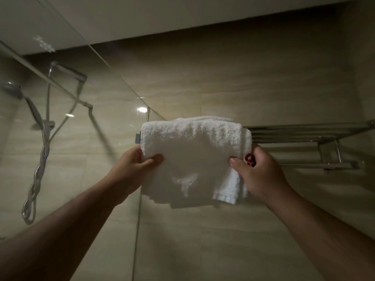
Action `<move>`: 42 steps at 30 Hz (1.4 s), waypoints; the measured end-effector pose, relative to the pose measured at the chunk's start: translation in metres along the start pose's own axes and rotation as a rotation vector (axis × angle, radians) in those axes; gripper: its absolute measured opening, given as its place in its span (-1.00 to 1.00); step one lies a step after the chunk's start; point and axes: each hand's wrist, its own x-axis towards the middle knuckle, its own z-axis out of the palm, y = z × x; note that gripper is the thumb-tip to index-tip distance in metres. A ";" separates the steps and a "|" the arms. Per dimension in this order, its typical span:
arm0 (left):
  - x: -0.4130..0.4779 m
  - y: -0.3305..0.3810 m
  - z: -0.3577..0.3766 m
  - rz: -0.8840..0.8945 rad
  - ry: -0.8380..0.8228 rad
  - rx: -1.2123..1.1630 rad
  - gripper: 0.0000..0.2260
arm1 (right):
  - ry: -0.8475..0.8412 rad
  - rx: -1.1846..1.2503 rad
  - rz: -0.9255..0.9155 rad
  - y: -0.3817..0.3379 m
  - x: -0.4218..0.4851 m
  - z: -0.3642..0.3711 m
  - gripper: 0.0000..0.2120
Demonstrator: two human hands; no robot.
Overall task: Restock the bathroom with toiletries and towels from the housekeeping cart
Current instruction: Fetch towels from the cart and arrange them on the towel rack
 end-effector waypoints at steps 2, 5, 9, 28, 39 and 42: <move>0.018 0.002 0.000 0.020 -0.013 0.002 -0.79 | 0.000 -0.039 -0.025 -0.006 0.015 0.003 -0.85; 0.041 0.005 0.004 0.054 -0.016 0.015 -0.83 | 0.028 -0.110 -0.059 -0.011 0.037 0.005 -0.81; 0.081 0.006 0.012 0.104 0.009 0.019 -0.82 | 0.029 -0.144 -0.086 -0.018 0.075 0.009 -0.80; 0.252 0.019 0.048 0.134 0.341 0.348 -0.74 | 0.167 -0.029 0.061 -0.026 0.248 0.036 -0.66; 0.262 -0.002 0.053 -0.130 0.277 0.123 -0.61 | -0.043 0.219 0.276 -0.001 0.256 0.040 -0.95; 0.255 -0.001 0.047 -0.121 0.176 0.037 -0.65 | 0.034 0.292 0.214 0.005 0.260 0.038 -0.78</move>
